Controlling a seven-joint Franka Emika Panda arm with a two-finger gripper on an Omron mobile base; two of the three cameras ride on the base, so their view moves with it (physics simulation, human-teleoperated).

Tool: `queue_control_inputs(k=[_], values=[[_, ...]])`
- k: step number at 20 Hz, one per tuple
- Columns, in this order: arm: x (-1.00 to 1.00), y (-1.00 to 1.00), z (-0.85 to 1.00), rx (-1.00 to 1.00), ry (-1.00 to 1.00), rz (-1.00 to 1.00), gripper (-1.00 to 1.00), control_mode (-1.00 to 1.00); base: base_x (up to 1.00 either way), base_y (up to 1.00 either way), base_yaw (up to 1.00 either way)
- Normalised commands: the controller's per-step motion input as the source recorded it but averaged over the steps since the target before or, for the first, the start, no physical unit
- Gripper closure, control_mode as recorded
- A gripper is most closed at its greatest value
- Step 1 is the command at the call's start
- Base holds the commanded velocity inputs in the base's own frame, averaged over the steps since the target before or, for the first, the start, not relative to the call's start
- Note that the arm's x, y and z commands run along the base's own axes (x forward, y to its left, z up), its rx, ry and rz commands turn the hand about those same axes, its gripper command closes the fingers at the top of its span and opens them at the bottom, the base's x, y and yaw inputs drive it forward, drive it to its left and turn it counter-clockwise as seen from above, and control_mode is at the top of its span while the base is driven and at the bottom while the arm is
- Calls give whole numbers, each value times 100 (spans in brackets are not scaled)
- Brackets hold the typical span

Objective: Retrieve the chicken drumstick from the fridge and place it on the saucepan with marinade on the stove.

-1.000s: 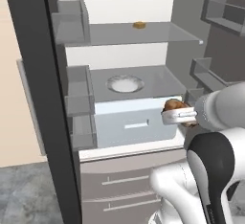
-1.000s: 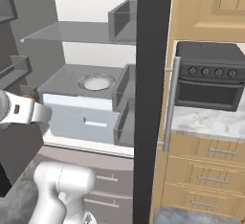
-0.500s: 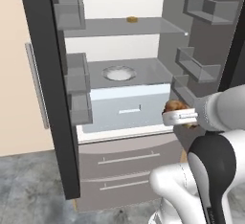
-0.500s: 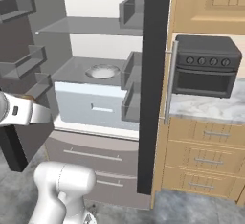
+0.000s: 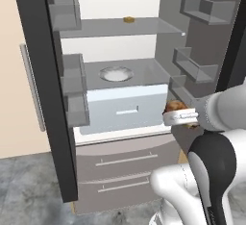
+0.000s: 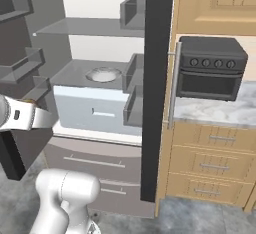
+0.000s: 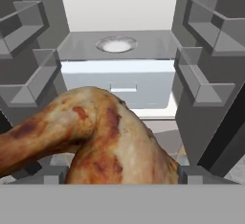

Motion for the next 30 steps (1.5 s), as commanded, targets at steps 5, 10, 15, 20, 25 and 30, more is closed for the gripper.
queue_control_inputs(k=[5, 10, 15, 20, 25, 30], values=[[0, 0, 0, 0, 0, 0, 100, 100, -22, -100, 0], [0, 0, 0, 0, 0, 0, 100, 100, -21, -100, 0], [0, 0, 0, 0, 0, 0, 100, 100, -26, -92, -13], [0, 0, 0, 0, 0, 0, 100, 100, -25, -76, -27], [0, 0, 0, 0, 0, 0, 100, 100, -16, -63, -36], [0, 0, 0, 0, 0, 0, 100, 100, -17, -54, -39]])
